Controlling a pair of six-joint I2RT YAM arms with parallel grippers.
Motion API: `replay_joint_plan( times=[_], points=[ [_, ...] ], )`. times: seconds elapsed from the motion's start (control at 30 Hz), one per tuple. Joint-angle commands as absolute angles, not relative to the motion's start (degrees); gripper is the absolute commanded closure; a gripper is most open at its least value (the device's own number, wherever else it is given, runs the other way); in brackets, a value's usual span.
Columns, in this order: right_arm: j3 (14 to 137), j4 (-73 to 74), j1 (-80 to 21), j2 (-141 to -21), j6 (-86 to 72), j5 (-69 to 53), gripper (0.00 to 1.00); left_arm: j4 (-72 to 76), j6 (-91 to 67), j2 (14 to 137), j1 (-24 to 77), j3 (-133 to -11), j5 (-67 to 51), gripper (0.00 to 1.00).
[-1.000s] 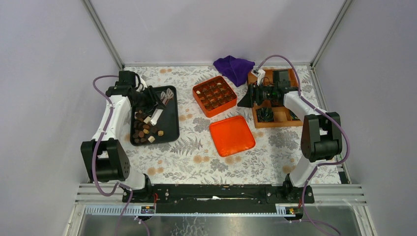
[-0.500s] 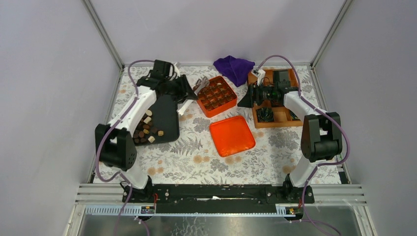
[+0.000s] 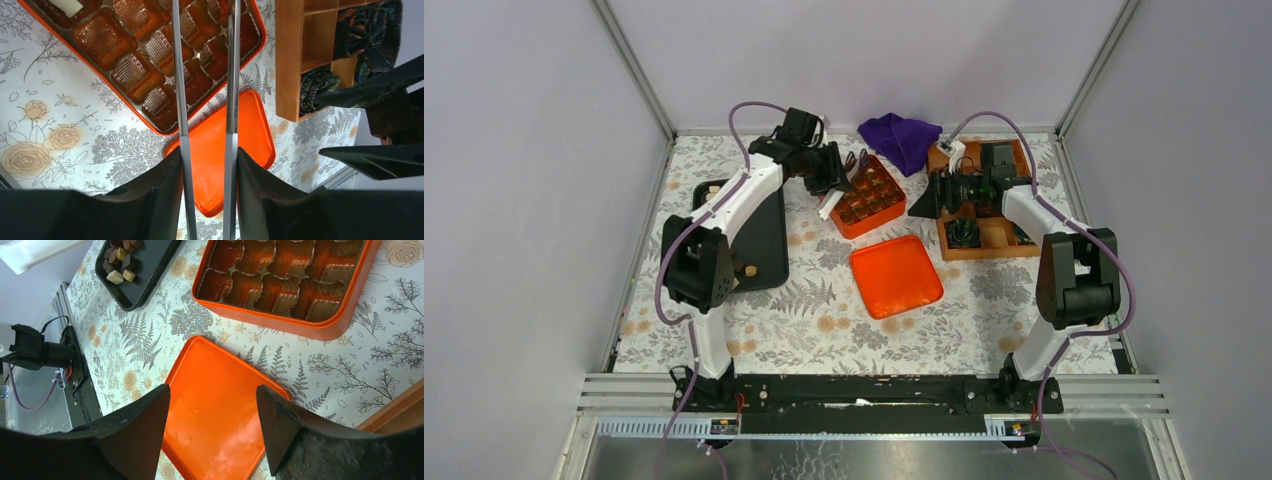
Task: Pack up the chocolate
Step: Place the fake chocolate in the packing box.
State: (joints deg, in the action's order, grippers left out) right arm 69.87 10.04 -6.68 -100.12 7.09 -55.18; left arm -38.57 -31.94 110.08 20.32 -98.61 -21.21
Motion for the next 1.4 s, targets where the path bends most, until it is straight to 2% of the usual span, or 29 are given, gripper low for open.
replay_joint_plan(
  times=[0.0,0.43,1.07,1.37],
  points=[
    [70.4,10.11,-6.34,-98.21,7.93,-56.6,0.28,-40.36,-29.32,111.94,21.45,-103.42,-17.52,0.73],
    [70.49,10.25,-6.33,-98.61,8.01,-56.74,0.28,-42.94,-28.42,116.24,22.93,-106.81,-15.94,0.67],
    [70.48,10.29,-6.24,-98.53,8.0,-56.84,0.28,-45.66,-27.59,118.22,23.91,-109.66,-14.39,0.51],
    [70.49,10.44,-6.15,-98.35,8.17,-56.78,0.28,-45.62,-27.42,117.88,23.91,-109.93,-14.07,0.49]
  ],
)
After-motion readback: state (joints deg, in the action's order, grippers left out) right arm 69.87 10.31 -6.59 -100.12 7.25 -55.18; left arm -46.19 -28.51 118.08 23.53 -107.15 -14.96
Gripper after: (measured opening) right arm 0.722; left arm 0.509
